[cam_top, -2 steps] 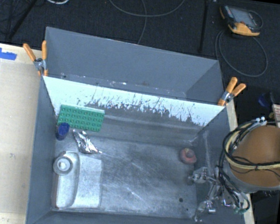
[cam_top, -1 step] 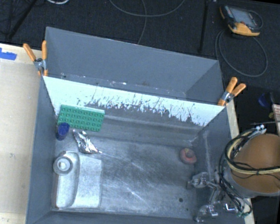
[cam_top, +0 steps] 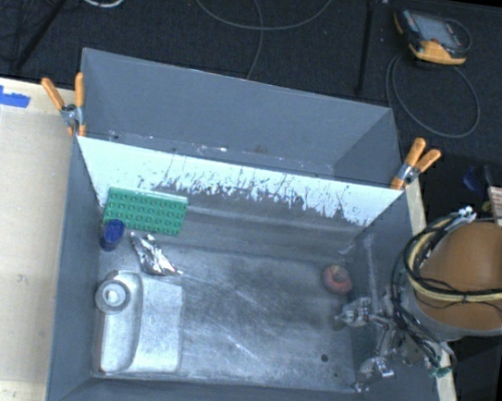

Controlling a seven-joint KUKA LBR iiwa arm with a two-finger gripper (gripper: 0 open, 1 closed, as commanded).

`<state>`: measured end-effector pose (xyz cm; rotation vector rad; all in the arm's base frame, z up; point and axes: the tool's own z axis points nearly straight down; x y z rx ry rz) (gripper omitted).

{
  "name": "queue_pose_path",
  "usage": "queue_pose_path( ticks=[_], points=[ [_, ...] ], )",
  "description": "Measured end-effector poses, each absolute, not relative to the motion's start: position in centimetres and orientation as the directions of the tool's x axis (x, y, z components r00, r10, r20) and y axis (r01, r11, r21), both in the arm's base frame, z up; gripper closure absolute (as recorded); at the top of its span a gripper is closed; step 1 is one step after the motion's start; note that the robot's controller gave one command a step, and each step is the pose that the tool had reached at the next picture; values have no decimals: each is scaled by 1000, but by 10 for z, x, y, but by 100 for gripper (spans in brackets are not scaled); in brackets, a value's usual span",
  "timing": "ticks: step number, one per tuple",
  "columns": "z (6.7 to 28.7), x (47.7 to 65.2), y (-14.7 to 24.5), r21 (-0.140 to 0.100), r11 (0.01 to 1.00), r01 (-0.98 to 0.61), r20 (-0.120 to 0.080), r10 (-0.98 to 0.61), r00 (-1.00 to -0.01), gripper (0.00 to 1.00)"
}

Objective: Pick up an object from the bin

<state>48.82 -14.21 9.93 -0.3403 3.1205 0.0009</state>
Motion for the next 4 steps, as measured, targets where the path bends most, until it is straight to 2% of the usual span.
queue_pose_path(
  ticks=[1, 2, 3, 4],
  points=[
    [99, 473, -140, 2, 975, -222, 2, -222, -975, 0],
    [90, 514, -146, 0, 934, -357, -2, -357, -934, 0],
    [95, 503, -139, 3, 886, -463, 1, -463, -886, 0],
    [94, 506, -151, 5, 833, -554, -1, -554, -833, 0]
  ],
)
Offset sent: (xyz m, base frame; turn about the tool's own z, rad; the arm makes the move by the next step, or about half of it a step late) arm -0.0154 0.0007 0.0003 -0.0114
